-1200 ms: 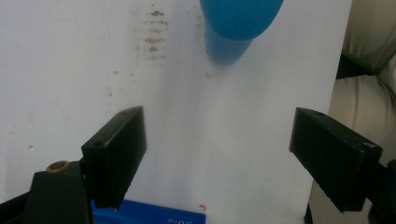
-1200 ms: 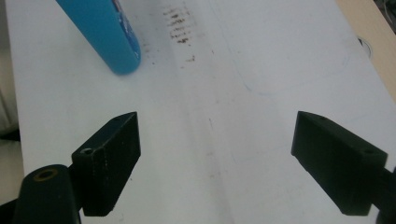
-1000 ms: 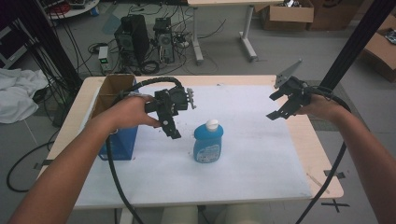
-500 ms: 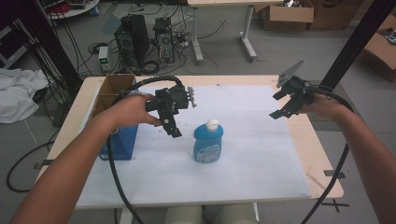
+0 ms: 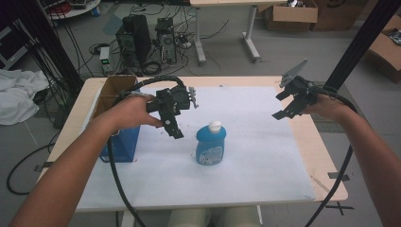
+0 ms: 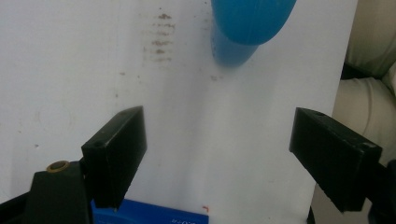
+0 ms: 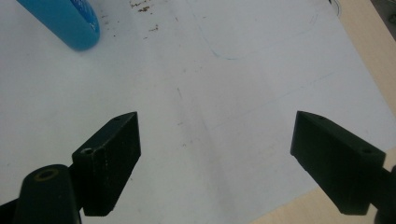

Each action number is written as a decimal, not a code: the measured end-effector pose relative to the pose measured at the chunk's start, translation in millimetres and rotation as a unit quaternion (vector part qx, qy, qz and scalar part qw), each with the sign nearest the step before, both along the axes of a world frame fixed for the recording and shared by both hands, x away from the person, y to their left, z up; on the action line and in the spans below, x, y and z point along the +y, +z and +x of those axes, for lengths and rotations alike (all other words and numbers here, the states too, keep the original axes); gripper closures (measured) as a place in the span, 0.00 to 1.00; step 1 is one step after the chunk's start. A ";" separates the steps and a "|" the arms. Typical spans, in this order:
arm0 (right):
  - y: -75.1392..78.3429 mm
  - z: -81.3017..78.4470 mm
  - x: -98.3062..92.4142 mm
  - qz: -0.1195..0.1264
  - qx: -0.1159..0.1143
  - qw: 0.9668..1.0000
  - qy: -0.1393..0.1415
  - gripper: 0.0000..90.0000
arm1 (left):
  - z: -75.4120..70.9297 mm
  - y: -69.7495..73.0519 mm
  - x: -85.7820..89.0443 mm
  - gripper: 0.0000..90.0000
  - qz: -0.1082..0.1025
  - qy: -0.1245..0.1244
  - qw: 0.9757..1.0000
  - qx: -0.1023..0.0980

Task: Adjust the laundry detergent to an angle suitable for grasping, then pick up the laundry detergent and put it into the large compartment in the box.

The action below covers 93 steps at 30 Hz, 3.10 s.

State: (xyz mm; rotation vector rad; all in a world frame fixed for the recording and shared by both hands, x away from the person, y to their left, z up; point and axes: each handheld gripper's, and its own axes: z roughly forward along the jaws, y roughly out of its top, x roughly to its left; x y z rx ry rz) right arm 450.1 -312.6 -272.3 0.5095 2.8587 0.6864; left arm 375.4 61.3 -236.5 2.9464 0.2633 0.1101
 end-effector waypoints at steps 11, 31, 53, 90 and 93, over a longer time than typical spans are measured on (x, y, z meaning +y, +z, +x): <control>0.0 -0.8 0.8 0.000 0.001 1.000 0.001 0.18 | 0.4 0.6 1.3 0.22 -0.002 0.002 1.000 -0.003; -0.9 -2.8 6.8 -0.001 -0.001 1.000 0.008 0.18 | -1.4 10.6 -0.4 0.21 -0.021 0.018 1.000 -0.003; 1.4 -5.8 6.6 0.001 -0.004 1.000 0.007 0.18 | -10.4 25.1 -32.5 0.21 -0.033 -0.010 0.999 -0.020; -1.0 -6.3 8.2 0.002 -0.007 1.000 0.012 0.18 | -0.8 -3.8 -82.1 0.20 -0.020 -0.014 1.000 -0.006; -1.7 -6.2 8.2 0.002 -0.006 1.000 0.012 0.18 | 1.4 -5.7 -84.9 0.20 -0.015 -0.023 1.000 -0.006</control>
